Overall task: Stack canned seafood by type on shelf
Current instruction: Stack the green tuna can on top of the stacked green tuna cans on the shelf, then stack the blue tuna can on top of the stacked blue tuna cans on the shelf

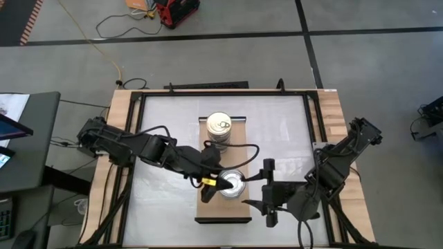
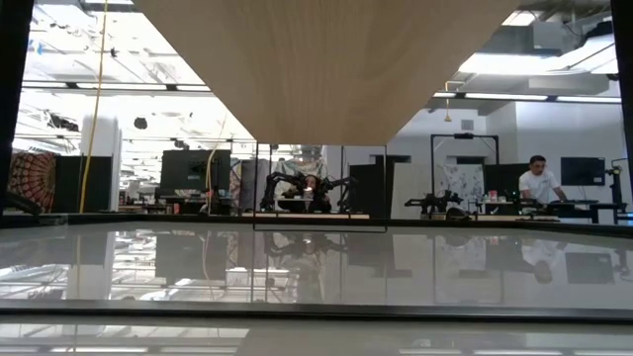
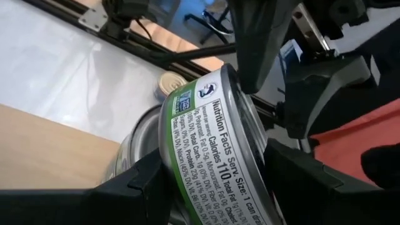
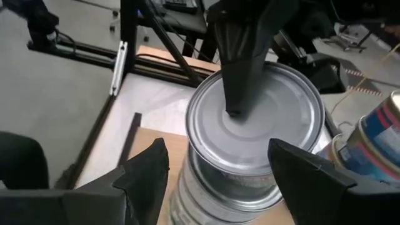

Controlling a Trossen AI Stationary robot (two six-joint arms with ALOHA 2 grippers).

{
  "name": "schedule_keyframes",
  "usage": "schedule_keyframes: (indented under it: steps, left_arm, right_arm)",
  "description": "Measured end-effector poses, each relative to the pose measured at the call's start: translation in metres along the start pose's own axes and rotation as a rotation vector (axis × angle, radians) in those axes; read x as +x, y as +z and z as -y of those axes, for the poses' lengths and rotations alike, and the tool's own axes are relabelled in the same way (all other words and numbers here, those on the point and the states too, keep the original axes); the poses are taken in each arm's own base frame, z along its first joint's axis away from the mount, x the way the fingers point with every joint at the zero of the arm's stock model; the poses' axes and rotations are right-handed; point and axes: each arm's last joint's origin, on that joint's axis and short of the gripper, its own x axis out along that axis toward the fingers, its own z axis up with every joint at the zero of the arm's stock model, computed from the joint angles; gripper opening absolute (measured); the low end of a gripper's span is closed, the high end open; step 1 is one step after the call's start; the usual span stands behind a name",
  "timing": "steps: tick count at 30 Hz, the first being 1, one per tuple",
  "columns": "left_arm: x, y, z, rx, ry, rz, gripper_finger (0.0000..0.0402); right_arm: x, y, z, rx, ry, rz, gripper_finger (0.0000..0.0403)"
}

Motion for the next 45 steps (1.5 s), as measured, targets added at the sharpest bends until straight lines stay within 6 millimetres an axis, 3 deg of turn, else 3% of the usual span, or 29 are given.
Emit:
schedule_keyframes:
  steps: [7, 20, 32, 45]
  left_arm:
    - [0.001, 0.003, -0.005, -0.034, 0.012, -0.001, 0.0223]
    - [0.002, 0.009, -0.011, 0.038, 0.027, 0.018, 0.0224]
    - [0.002, 0.008, -0.017, 0.008, 0.045, -0.017, 0.0306]
    - [-0.012, 0.015, -0.02, 0.119, 0.072, 0.008, 0.0307]
  right_arm:
    - [0.0, 0.0, 0.0, -0.081, -0.001, 0.001, 0.0301]
    - [0.002, 0.0, 0.005, -0.075, -0.01, -0.008, 0.0301]
    - [0.002, 0.0, 0.006, -0.058, -0.003, -0.016, 0.0301]
    - [0.002, 0.001, 0.007, -0.051, -0.003, -0.004, 0.0301]
